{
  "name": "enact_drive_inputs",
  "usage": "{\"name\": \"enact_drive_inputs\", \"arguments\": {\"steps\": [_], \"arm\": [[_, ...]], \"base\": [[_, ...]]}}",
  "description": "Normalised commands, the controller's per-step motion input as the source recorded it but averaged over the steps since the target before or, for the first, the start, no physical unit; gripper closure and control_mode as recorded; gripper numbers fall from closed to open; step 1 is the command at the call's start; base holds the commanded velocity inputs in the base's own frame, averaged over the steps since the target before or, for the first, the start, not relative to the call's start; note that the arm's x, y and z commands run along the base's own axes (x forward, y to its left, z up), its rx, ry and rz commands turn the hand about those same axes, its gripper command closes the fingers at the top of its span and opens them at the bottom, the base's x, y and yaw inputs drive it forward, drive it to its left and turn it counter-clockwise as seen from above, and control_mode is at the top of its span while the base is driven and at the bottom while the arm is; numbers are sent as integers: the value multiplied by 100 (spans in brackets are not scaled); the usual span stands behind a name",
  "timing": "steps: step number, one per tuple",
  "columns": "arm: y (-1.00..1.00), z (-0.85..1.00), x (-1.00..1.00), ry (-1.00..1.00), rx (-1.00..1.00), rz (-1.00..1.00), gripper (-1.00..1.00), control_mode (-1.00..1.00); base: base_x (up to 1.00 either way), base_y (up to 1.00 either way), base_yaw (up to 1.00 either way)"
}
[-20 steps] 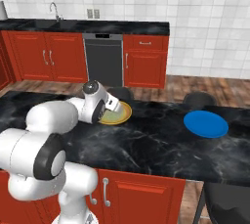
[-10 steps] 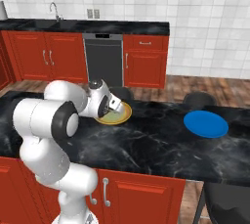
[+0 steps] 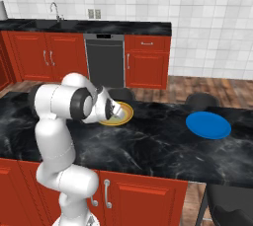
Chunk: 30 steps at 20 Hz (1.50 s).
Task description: Take the chicken drumsticks from the pan and place one on each plate on the dining counter.
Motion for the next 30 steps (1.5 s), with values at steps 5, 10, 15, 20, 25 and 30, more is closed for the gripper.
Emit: {"name": "enact_drive_inputs", "arguments": {"steps": [5,10,15,20,25,30], "arm": [[0,-38,32,6,0,0,100,-100],[-2,-12,13,3,0,0,-100,-100],[-30,17,0,0,9,0,-100,-100],[-26,51,0,0,8,0,-100,-100],[-25,89,-6,-3,9,0,-100,-100],[-3,100,-69,-11,1,3,-100,-100]], "base": [[0,0,0],[0,0,0],[0,0,0],[0,0,0],[0,0,0],[0,0,0]]}}
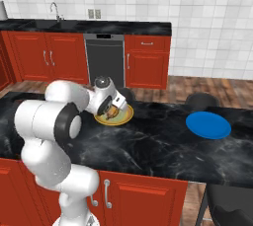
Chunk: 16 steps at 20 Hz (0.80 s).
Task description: Take the chicken drumsticks from the pan and place one on each plate on the dining counter.
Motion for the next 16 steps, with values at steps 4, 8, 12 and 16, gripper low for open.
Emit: {"name": "enact_drive_inputs", "arguments": {"steps": [4,8,12,16], "arm": [[0,100,-100,-15,0,0,-100,-100],[0,100,-100,-11,0,0,-100,-100],[0,100,-100,12,4,-1,-100,-100],[0,94,-100,42,4,-6,-100,-100]], "base": [[0,0,0],[0,0,0],[0,0,0],[0,0,0]]}}
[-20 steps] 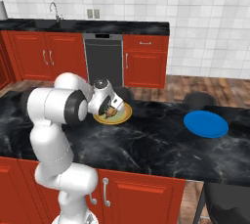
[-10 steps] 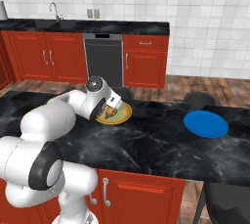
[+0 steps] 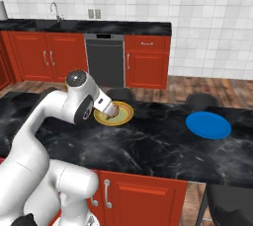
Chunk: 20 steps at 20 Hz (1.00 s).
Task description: Take the chicken drumsticks from the pan and place one on each plate on the dining counter.
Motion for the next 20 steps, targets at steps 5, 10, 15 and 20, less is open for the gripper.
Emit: {"name": "enact_drive_inputs", "arguments": {"steps": [5,10,15,20], "arm": [[0,40,-100,43,9,-1,-100,-100],[14,-31,-52,9,-3,3,-100,-100],[19,-13,0,0,-8,-2,-100,-100],[6,-2,-1,0,-2,-10,-100,100]], "base": [[0,0,0],[0,0,0],[0,0,0],[-25,0,-44]]}}
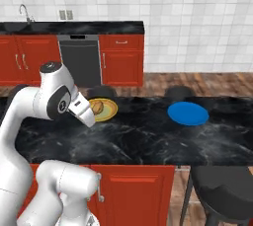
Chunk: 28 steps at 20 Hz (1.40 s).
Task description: Take the chicken drumsticks from the pan and place one on each plate on the dining counter.
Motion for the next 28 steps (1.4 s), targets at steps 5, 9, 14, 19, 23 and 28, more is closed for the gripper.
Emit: {"name": "enact_drive_inputs", "arguments": {"steps": [5,9,14,19,23,28], "arm": [[0,0,0,0,0,0,-100,100],[0,0,0,0,0,0,-100,100],[0,0,0,0,0,0,-100,100],[0,0,0,0,0,0,-100,100],[0,0,0,0,0,0,-100,100],[0,0,0,0,0,0,-100,100]], "base": [[-29,0,-82],[-10,0,-83],[0,0,-83],[0,0,-81],[0,0,-79],[6,-4,-78]]}}
